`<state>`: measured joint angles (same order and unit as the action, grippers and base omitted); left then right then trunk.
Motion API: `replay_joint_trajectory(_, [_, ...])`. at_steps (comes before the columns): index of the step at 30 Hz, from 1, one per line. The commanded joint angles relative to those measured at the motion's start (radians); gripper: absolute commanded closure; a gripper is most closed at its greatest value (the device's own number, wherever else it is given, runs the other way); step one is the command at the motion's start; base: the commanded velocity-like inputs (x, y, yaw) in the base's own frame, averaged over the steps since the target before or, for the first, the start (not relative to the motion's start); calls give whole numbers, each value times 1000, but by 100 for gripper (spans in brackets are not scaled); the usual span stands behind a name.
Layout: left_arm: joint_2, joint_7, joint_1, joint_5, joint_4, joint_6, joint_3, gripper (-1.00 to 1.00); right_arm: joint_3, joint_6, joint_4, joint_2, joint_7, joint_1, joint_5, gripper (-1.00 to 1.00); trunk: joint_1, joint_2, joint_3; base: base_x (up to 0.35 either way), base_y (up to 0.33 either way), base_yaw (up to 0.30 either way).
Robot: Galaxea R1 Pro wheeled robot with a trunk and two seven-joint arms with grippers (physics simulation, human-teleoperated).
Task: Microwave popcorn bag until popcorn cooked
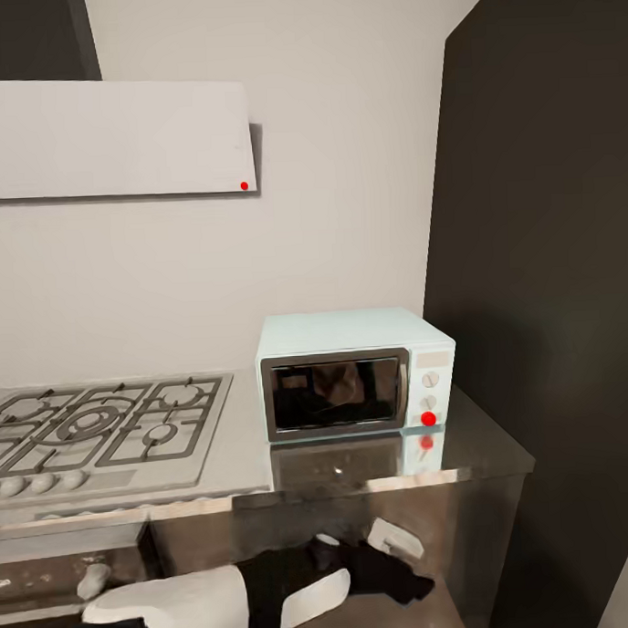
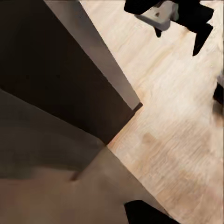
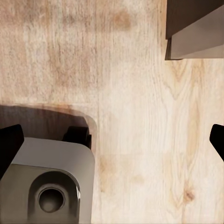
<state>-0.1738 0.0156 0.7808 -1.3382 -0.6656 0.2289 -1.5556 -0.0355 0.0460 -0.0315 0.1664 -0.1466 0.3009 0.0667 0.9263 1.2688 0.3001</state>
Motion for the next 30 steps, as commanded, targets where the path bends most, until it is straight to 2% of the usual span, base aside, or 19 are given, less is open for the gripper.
replay_joint_trajectory(1, [-1, 3, -62, -16, 112, -19, -9, -100, -3, 1, -2, 0, -2, 1, 7, -100, 0, 1, 1, 0, 0, 0])
replay_joint_trajectory(2, [-1, 3, -109, -24, 186, -28, -10, -100, -3, 1, -1, 0, -1, 1, 7, -100, 0, 1, 1, 0, 0, 0])
replay_joint_trajectory(3, [-1, 2, -134, -37, 226, -33, -10, -100, -3, 1, -1, -1, -1, 1, 7, -100, 0, 1, 1, 0, 0, 0])
replay_joint_trajectory(4, [-1, -1, -165, -125, 308, -33, -4, -100, -3, 1, -1, -2, -1, 0, 7, -100, 0, 1, 1, 0, 0, 0])
replay_joint_trajectory(5, [-1, -1, -170, -180, 344, -32, -3, -100, -3, 1, -1, -2, -1, 0, 7, -100, 0, 1, 1, 0, 0, 0])
replay_joint_trajectory(6, [-1, -3, -175, -272, 398, -32, -3, -100, -3, 1, -1, -2, 0, 0, 7, -100, 0, 1, 1, 0, 0, 0])
replay_joint_trajectory(7, [-1, -5, -176, -331, 432, -31, -3, -100, -3, 1, -1, -2, 0, 0, 7, -100, 0, 1, 1, 0, 0, 0])
replay_joint_trajectory(8, [-1, -8, -178, -405, 475, -31, -2, -100, -3, 1, -1, -3, 0, 0, 7, -100, 0, 1, 1, 0, 0, 0])
replay_joint_trajectory(9, [6, -2, -184, -408, 479, -37, -8, -100, -3, 0, -1, -8, 3, 0, 7, -100, 0, 1, 1, 0, 0, 0])
replay_joint_trajectory(15, [40, -14, -151, -397, 488, -31, 12, -100, -3, 2, -1, -7, -3, 0, 7, -100, 0, 1, 1, 0, 0, 0])
replay_joint_trajectory(19, [62, -14, -130, -397, 481, -17, 6, -100, -3, 0, -1, -7, -2, 0, 7, -100, 0, 1, 1, 0, 0, 0])
replay_joint_trajectory(29, [119, -5, -162, -404, 479, 39, -7, -100, -3, 0, -1, -8, -2, 0, 8, -100, 0, 1, 1, 0, 0, 0])
replay_joint_trajectory(30, [254, -5, -296, -405, 481, 109, -7, -100, -4, 2, -1, -8, -2, 0, 8, -100, 0, 1, 1, 0, 0, 0])
